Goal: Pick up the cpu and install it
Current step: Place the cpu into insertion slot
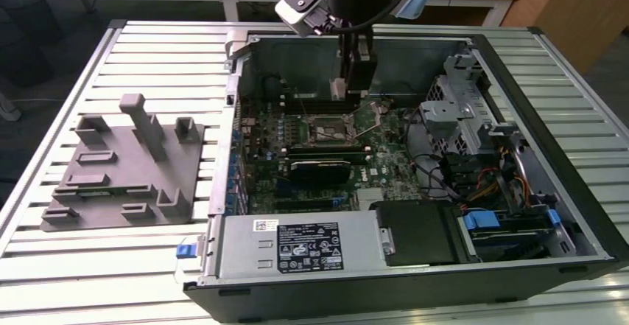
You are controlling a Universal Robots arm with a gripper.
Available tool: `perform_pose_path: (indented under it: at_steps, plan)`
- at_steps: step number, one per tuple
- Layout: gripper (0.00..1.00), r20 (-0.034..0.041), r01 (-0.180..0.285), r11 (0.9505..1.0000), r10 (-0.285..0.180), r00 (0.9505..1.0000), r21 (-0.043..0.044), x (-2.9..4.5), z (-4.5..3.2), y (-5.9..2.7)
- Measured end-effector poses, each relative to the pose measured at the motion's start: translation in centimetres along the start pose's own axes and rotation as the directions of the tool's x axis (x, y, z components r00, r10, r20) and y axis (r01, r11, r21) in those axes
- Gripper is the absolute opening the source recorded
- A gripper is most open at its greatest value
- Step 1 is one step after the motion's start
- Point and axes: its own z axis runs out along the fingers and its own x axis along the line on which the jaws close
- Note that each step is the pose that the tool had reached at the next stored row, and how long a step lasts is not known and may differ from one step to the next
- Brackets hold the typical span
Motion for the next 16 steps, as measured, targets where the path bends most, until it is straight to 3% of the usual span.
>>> perform_pose_path:
  at_steps: [16]
  plan:
    - [0.54, 0.0, 0.0, 1.0, 0.0, 1.0, 0.0, 0.01, 0.65, -0.03]
